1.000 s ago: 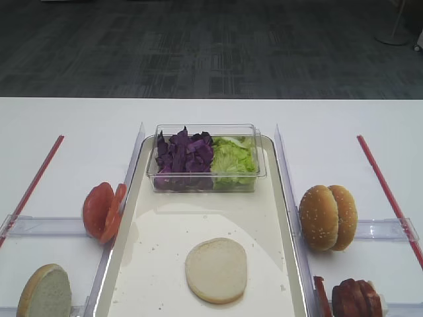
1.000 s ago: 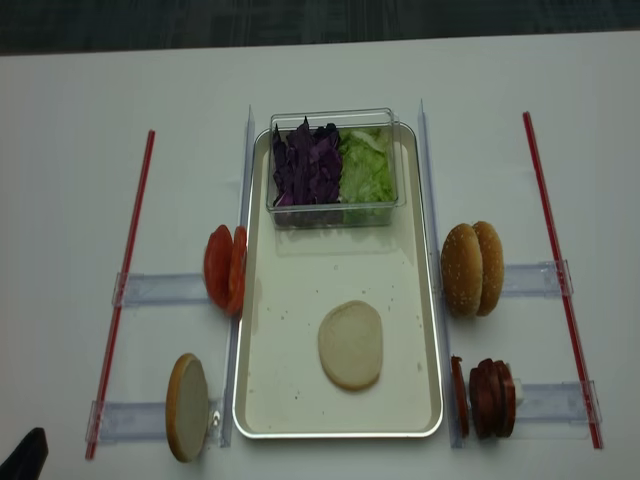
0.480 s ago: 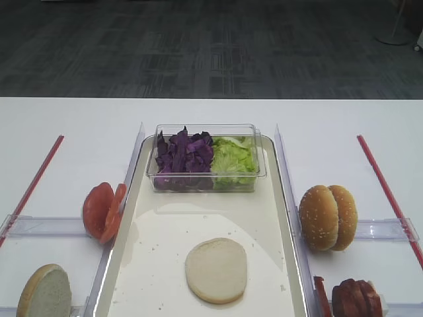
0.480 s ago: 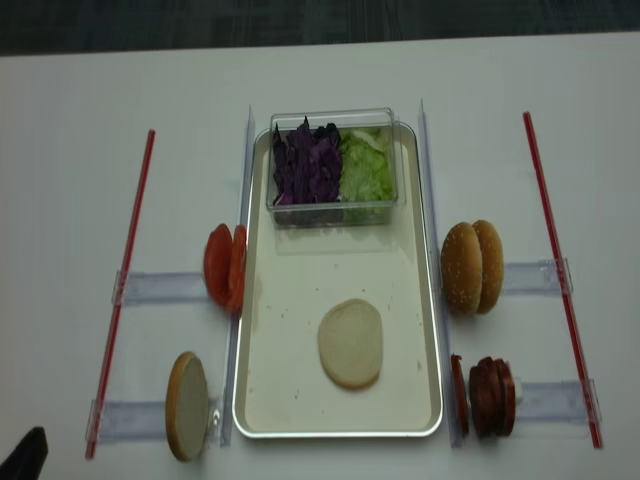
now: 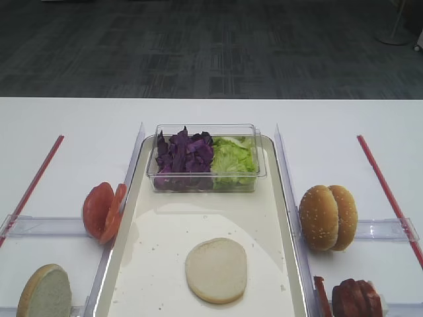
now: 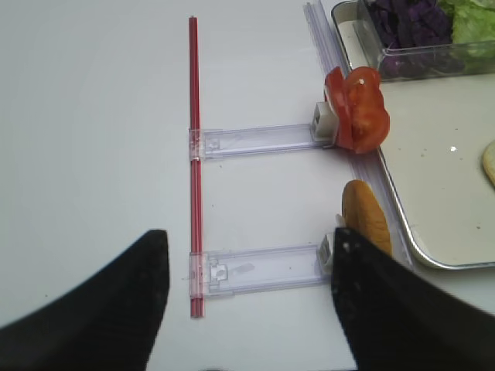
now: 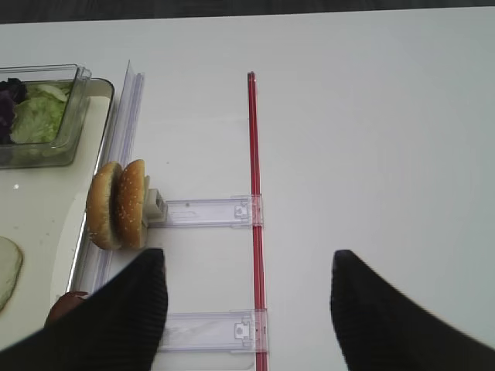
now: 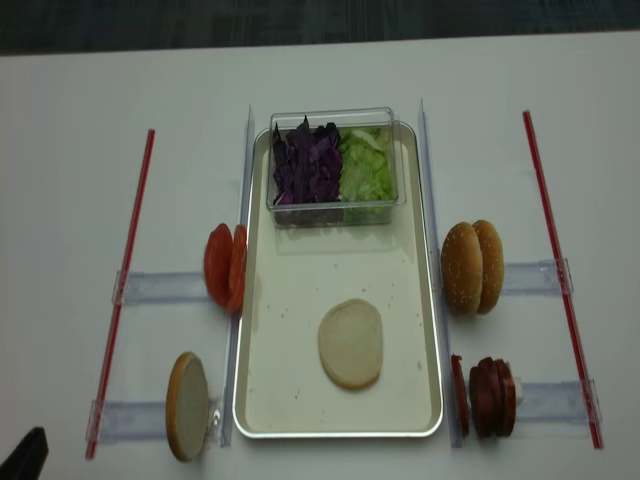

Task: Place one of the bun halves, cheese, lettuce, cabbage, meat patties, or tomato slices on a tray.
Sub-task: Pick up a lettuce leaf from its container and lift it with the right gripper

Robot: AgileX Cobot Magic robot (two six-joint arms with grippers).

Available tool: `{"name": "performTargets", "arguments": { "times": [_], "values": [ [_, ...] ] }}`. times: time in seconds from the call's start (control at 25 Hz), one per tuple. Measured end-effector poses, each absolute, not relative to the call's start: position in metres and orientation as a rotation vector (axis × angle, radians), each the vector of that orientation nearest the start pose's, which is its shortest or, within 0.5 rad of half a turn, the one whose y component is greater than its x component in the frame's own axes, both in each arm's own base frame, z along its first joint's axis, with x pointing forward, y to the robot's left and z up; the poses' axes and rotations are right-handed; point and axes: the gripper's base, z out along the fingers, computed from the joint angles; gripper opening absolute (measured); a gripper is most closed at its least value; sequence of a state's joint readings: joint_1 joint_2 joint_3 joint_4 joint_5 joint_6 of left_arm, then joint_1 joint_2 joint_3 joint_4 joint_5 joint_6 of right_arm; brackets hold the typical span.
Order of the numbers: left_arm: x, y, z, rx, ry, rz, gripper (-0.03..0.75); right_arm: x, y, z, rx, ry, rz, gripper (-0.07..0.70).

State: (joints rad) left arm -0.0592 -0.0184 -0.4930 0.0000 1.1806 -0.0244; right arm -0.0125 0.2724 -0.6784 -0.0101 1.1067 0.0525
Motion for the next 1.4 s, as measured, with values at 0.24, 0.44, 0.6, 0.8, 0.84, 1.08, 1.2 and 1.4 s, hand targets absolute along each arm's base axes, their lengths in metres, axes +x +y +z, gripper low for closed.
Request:
{"name": "performTargets", "arguments": {
  "times": [0.24,0.44,0.6,0.8,0.84,1.08,1.2,1.4],
  "values": [
    [-0.012,0.001,0.266,0.038,2.153,-0.049,0.433,0.044,-0.001,0.324,0.064,2.272,0.013,0.484],
    [-0.012,0.001,0.266,0.038,2.153,-0.049,0.433,0.062,0.000,0.319,0.067,2.365,0.025,0.484],
    [-0.012,0.001,0.266,0.038,2.153,-0.049,0.433,0.076,0.002,0.326,0.065,2.418,0.057,0.484],
    [-0.012,0.001,0.266,0.038,2.153,-0.049,0.433,0.087,0.002,0.334,0.067,2.466,0.059,0.484],
    [-0.012,0.001,0.266,0.038,2.153,-0.049,0.433,0.091,0.002,0.335,0.067,2.477,0.059,0.484],
    [-0.012,0.001,0.266,0.038,2.153,-0.049,0.433,0.116,0.003,0.340,0.071,2.601,0.062,0.484],
    [-0.012,0.001,0.266,0.038,2.153,-0.049,0.433,0.129,0.003,0.341,0.055,2.654,0.057,0.484],
    [-0.012,0.001,0.266,0.038,2.153,-0.049,0.433,0.153,0.003,0.345,0.032,2.702,0.057,0.484]
  ]
}}
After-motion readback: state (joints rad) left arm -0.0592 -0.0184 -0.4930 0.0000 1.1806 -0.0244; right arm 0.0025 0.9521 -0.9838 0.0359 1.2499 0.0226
